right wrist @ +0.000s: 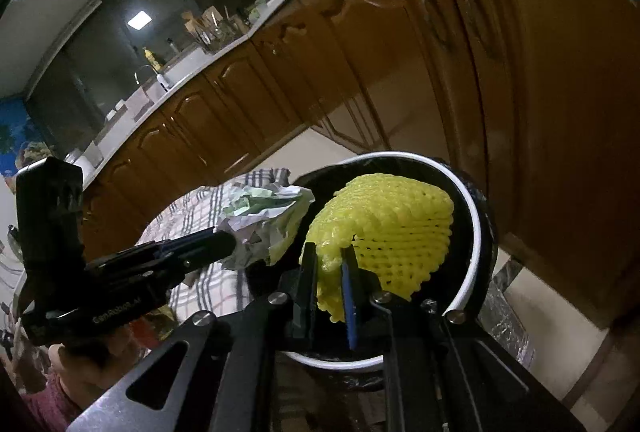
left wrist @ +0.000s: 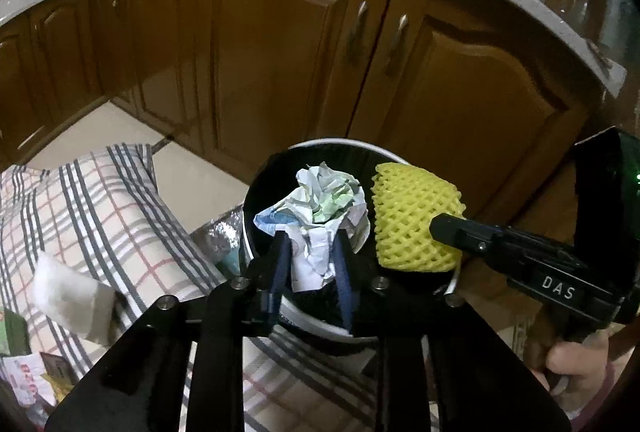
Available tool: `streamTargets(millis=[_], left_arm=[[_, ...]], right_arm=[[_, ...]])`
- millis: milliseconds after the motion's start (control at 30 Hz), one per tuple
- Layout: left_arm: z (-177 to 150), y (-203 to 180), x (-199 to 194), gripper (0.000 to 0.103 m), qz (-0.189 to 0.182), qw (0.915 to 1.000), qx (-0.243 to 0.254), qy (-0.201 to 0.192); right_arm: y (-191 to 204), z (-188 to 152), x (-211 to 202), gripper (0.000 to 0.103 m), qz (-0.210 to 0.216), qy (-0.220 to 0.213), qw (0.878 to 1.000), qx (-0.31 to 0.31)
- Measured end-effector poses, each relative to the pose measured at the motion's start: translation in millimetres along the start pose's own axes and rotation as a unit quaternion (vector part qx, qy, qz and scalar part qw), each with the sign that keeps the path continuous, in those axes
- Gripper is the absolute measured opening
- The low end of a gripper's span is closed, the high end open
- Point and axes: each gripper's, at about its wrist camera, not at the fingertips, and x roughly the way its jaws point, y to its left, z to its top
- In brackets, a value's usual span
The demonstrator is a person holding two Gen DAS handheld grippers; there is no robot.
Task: Collect trash
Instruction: 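Carry both items over the black bin and open both tools to drop them, then grasp the white foam net with the left tool while the right tool grasps the red packet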
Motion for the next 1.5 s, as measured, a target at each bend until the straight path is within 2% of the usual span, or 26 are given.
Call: streamTargets(millis=[33, 67, 100, 133, 167, 200, 433, 533, 600, 800, 933, 1433, 1500], left_arm=[[0, -1, 1, 0.029, 0.005, 1.0, -0.001, 0.001], [-2, 0, 2, 0.04, 0.011, 0.9999, -0.002, 0.004], [-3, 0, 1, 0.046, 0.011, 0.9999, -0.003, 0.002], [-3, 0, 0, 0.048, 0.011, 0.9999, -0.003, 0.001], [-5, 0, -2, 0.05, 0.012, 0.9999, -0.004, 0.0], [-6, 0, -4, 0.05, 0.012, 0.9999, -0.004, -0.001], [-21, 12, -28, 0.051, 0.011, 0.9991, -0.037, -0.016], [-31, 19, -43, 0.053, 0.014, 0.9982, -0.05, -0.029], [-40, 24, -56, 0.054, 0.019, 0.9972, -0.06, -0.039], [-63, 39, -91, 0.055, 0.035, 0.9943, -0.079, -0.063], [-77, 48, -112, 0.056, 0.053, 0.9921, -0.083, -0.077], [-140, 94, -182, 0.058, 0.127, 0.9782, -0.118, -0.115], [-148, 101, -193, 0.064, 0.139, 0.9755, -0.121, -0.119]], right_arm=[[-3, 0, 1, 0.016, 0.002, 0.003, 1.0, 0.005], [-7, 0, 2, 0.019, 0.002, 0.004, 1.0, 0.013], [-10, 0, 2, 0.025, 0.0, 0.005, 1.0, 0.019], [-12, 1, 3, 0.029, 0.0, 0.005, 1.0, 0.024], [-14, 1, 3, 0.04, 0.001, 0.004, 1.0, 0.029], [-16, 0, 1, 0.043, 0.004, 0.002, 0.999, 0.034], [-9, 0, -12, 0.044, 0.006, -0.02, 0.999, 0.038], [-3, -8, -23, 0.057, 0.005, -0.038, 0.999, 0.035], [3, -12, -29, 0.072, 0.005, -0.049, 0.998, 0.031], [27, -31, -37, 0.078, 0.006, -0.063, 0.998, 0.015], [46, -44, -41, 0.079, 0.012, -0.067, 0.998, 0.0], [117, -81, -19, 0.081, 0.055, -0.028, 0.997, -0.047], [128, -85, -17, 0.082, 0.061, -0.025, 0.996, -0.055]])
